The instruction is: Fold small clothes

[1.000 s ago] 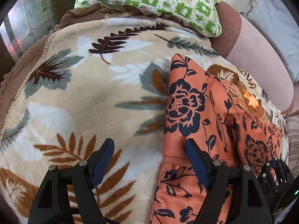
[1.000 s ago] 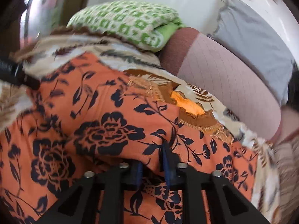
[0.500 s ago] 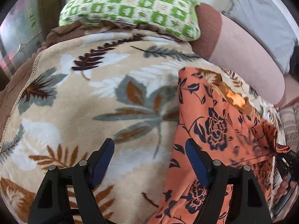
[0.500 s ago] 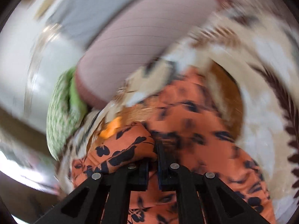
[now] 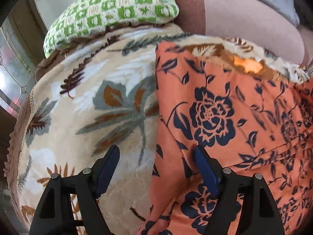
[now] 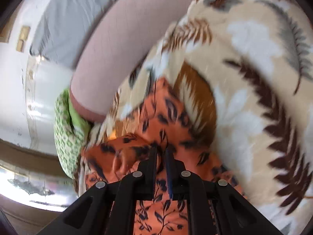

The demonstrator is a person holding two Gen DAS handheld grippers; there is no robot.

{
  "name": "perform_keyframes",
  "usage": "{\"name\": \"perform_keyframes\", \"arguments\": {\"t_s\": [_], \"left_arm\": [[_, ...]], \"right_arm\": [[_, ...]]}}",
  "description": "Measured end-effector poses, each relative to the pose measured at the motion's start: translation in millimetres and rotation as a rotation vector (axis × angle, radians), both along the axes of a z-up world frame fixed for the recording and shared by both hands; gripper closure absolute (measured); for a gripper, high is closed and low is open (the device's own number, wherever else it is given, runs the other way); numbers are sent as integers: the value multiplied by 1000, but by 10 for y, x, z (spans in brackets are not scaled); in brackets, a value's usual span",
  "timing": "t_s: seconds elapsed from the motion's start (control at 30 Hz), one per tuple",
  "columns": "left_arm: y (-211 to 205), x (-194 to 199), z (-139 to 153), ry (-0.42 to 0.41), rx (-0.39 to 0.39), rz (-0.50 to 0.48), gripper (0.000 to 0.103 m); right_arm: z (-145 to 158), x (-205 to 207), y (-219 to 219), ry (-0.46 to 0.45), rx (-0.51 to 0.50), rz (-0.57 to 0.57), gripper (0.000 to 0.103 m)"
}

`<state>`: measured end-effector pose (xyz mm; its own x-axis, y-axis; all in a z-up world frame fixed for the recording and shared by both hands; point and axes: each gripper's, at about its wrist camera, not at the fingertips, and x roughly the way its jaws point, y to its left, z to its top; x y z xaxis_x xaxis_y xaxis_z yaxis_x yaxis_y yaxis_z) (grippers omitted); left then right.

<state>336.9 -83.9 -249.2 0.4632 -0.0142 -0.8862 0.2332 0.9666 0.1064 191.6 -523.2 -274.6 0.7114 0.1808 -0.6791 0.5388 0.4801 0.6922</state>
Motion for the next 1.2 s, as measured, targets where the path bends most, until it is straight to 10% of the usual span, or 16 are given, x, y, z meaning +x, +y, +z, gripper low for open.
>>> {"name": "perform_keyframes", "arguments": {"t_s": [0.37, 0.67, 1.0, 1.2], "left_arm": [[-25, 10, -16, -8, 27, 0, 22], [15, 52, -45, 15, 2, 18, 22], [77, 91, -37, 30, -24, 40, 22], [45, 58, 72, -3, -7, 41, 22]], "right_arm": [[460, 128, 361, -89, -275, 99, 91], [-382, 574, 471, 140, -241, 185, 92], [-3, 476, 556, 69, -397, 172, 90], [-206, 374, 365, 139, -279, 159, 87]]}}
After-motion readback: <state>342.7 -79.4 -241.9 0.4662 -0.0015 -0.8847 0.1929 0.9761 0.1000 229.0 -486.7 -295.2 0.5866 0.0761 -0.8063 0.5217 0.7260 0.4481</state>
